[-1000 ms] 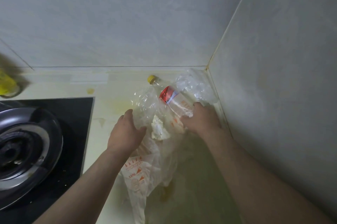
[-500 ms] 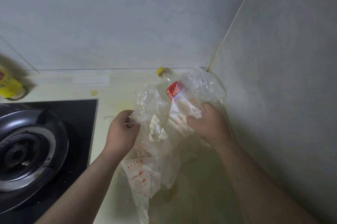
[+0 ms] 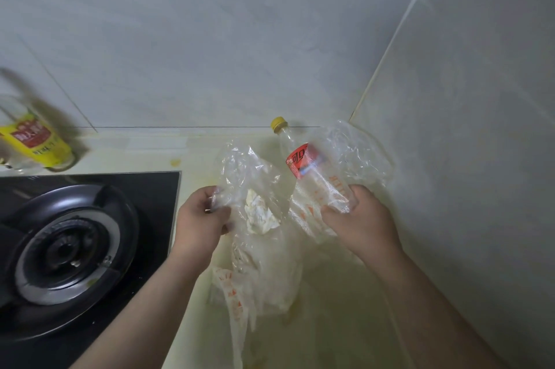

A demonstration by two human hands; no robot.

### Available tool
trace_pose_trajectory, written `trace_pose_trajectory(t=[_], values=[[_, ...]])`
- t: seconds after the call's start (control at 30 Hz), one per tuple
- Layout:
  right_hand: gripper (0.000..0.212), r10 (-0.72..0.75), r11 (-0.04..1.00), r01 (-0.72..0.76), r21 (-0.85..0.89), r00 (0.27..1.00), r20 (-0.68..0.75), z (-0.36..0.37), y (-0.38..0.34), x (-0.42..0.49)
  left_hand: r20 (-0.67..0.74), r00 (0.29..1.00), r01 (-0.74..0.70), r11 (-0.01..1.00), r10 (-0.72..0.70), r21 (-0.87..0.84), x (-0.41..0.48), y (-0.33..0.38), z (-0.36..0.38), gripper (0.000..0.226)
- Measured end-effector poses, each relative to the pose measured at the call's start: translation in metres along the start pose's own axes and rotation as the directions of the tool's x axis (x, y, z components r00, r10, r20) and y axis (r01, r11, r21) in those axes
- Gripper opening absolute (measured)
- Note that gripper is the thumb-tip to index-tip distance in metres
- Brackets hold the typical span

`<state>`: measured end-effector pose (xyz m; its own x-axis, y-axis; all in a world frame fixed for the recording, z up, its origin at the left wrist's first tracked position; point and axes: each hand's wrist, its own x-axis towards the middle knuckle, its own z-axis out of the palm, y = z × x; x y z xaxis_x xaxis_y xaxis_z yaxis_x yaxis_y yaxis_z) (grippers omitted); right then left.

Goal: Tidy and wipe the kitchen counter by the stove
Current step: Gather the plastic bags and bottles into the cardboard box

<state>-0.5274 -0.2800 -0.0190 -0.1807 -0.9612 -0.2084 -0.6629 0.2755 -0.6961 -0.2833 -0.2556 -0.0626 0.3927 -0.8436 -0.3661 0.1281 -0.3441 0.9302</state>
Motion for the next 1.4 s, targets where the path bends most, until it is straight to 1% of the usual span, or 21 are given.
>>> trace_pose_trajectory(t=[0.13, 0.3, 0.4, 0.5, 0.63, 0.73, 0.9, 1.0, 1.13, 1.3, 1.4], values=[[0.021, -0.003, 1.000, 0.003, 0.021, 1.000, -0.001, -0.009, -0.008, -0.017, -0.020, 1.000, 0.010, 0.999, -0.011, -0.037, -0.011, 0.007, -0.012, 0.036], [0.020, -0.022, 1.000, 0.022, 0.013, 1.000, 0.002, -0.017, -0.022, -0.046, -0.017, 1.000, 0.004, 0.997, -0.006, -0.083, -0.033, 0.016, -0.032, 0.034], [0.020, -0.047, 0.998, 0.046, -0.034, 0.999, -0.011, -0.023, -0.031, -0.063, -0.031, 0.999, 0.009, 0.992, -0.013, -0.127, -0.046, 0.021, -0.046, 0.031], [0.020, -0.081, 0.996, 0.080, -0.043, 0.997, -0.016, -0.027, -0.040, -0.079, -0.029, 1.000, 0.003, 0.982, -0.009, -0.187, -0.060, 0.026, -0.059, 0.028], [0.026, -0.117, 0.992, 0.116, -0.041, 0.993, -0.008, -0.029, -0.049, -0.099, -0.038, 0.999, -0.017, 0.973, 0.008, -0.229, -0.083, 0.032, -0.072, 0.027], [0.020, -0.147, 0.988, 0.147, -0.034, 0.989, 0.003, -0.032, -0.054, -0.118, -0.057, 0.998, -0.017, 0.972, 0.004, -0.234, -0.103, 0.034, -0.082, 0.027], [0.017, -0.211, 0.977, 0.212, -0.006, 0.975, 0.065, -0.039, -0.055, -0.153, -0.096, 0.995, -0.026, 0.974, 0.004, -0.227, -0.151, 0.035, -0.100, 0.027], [0.019, -0.247, 0.968, 0.250, -0.017, 0.964, 0.104, -0.044, -0.050, -0.173, -0.133, 0.991, -0.036, 0.971, 0.004, -0.238, -0.187, 0.036, -0.109, 0.027], [0.023, -0.283, 0.959, 0.284, 0.016, 0.947, 0.150, -0.048, -0.040, -0.202, -0.208, 0.978, -0.065, 0.970, 0.015, -0.235, -0.237, 0.027, -0.119, 0.027], [0.021, -0.349, 0.937, 0.343, 0.066, 0.914, 0.208, -0.049, -0.025, -0.242, -0.298, 0.954, -0.101, 0.976, 0.040, -0.193, -0.294, 0.007, -0.135, 0.032], [0.019, -0.401, 0.916, 0.395, 0.077, 0.878, 0.261, -0.046, -0.022, -0.267, -0.343, 0.938, -0.118, 0.975, 0.047, -0.189, -0.330, -0.006, -0.149, 0.032]])
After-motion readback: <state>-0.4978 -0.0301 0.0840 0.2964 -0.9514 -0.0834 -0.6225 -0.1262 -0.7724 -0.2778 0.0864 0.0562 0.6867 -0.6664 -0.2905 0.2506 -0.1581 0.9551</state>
